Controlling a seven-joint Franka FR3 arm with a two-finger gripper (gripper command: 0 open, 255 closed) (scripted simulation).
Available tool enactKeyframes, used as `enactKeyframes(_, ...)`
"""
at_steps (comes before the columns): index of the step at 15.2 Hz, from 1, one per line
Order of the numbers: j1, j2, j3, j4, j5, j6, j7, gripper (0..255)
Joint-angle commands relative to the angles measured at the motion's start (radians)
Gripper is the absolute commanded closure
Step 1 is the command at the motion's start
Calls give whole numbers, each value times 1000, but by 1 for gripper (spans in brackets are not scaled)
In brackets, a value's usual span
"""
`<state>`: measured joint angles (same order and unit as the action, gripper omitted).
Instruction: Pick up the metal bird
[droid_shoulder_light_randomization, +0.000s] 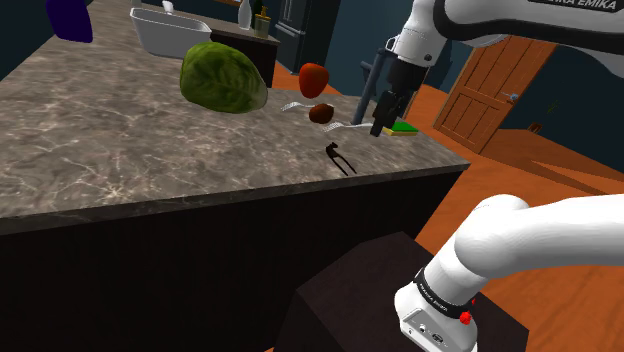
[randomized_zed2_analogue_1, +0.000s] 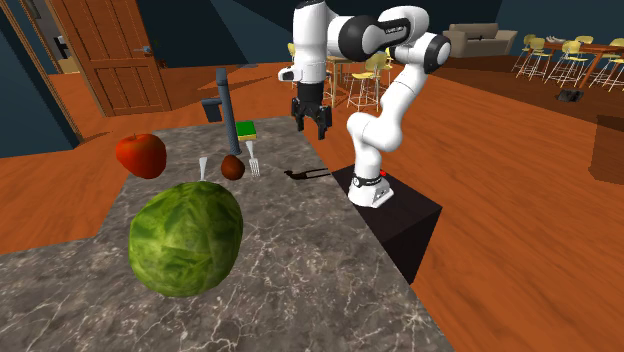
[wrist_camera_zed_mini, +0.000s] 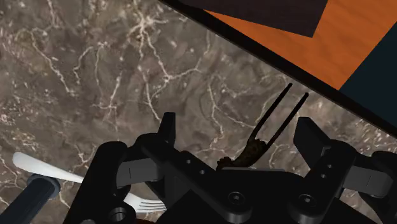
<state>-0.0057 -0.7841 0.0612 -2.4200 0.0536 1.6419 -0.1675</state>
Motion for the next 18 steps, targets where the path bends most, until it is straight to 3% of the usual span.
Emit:
enactKeyframes(1,0,0,0,0,0,0,0,0)
enactKeyframes(9,-90,126,204,-48,156,243,512,0)
enactKeyframes(18,-85,141,220,-139,170,349,507,0)
